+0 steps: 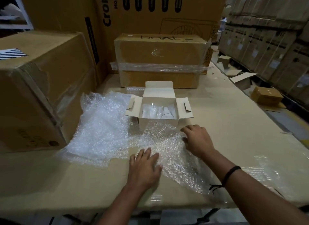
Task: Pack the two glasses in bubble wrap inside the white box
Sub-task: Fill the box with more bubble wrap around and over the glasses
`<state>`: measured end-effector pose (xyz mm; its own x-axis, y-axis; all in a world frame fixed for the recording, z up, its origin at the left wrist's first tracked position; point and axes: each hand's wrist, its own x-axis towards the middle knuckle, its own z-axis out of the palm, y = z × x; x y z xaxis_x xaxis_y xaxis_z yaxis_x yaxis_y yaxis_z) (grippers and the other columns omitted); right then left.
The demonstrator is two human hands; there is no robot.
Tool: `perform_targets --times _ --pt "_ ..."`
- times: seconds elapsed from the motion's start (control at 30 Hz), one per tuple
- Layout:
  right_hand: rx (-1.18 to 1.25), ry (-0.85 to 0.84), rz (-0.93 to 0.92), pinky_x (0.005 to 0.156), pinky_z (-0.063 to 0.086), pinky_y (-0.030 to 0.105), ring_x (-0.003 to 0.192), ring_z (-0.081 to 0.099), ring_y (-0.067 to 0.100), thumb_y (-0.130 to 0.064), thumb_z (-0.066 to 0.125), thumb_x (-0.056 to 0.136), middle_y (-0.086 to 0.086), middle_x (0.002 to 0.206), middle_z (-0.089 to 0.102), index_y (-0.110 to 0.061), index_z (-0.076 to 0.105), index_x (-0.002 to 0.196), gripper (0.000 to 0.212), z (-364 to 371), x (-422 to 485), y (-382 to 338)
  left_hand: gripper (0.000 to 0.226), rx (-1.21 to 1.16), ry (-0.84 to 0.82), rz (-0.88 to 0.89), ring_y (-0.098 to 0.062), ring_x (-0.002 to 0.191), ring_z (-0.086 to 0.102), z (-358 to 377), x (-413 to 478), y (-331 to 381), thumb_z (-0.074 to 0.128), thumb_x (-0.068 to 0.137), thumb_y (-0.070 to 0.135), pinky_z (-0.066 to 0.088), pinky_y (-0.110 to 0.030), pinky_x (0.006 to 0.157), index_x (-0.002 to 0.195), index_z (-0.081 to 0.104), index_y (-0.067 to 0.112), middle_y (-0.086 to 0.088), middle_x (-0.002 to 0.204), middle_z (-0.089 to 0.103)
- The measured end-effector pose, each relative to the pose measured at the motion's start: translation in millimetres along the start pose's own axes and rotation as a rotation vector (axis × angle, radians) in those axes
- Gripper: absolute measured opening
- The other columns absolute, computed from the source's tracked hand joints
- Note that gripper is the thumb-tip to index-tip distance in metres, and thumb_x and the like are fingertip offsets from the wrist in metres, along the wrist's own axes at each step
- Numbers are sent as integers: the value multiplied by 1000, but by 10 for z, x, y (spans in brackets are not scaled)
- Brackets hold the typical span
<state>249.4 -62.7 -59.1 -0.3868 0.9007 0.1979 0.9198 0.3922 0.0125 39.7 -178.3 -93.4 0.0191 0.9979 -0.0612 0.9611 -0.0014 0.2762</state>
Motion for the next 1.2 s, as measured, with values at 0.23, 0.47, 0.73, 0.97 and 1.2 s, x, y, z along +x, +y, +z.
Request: perform_targets --times 0.23,0.47,0.73,0.97,1.2 --pt "182 -398 -144 120 -3 44 150 -5 18 -62 21 98 -3 163 -2 -30 8 156 68 362 -217 -199 65 -22 288 -353 -24 127 35 -62 -71 -73 41 86 66 24 -42 102 140 45 31 0 141 45" --pt "228 -346 -134 121 -6 42 149 -9 14 -68 7 92 -6 162 -5 -32 6 155 72 430 -274 -185 31 -76 291 -460 -22 110 42 -60 -1 -56 59 83 51 26 -37 89 109 64 34 4 116 56" --pt "822 68 343 83 44 24 91 58 11 -16 70 86 0 117 68 -18 65 121 36 79 12 -110 18 -892 602 -233 -7 79 65 -161 55 -49 57 94 7 52 -26 67 92 65 23 8 84 69" --pt "1170 84 484 49 40 22 50 52 10 -24 71 87 0 67 60 -13 64 80 15 -146 341 -143 39 -760 767 88 5 90 60 -346 169 -151 52 83 -9 50 -16 79 94 69 23 16 92 65" --pt "858 -550 388 41 31 22 39 41 14 -10 68 85 7 63 55 -16 58 77 14 -194 410 -247 46 -686 794 254 -7 92 63 -202 89 -199 46 73 -14 54 -31 77 94 71 19 11 94 68"
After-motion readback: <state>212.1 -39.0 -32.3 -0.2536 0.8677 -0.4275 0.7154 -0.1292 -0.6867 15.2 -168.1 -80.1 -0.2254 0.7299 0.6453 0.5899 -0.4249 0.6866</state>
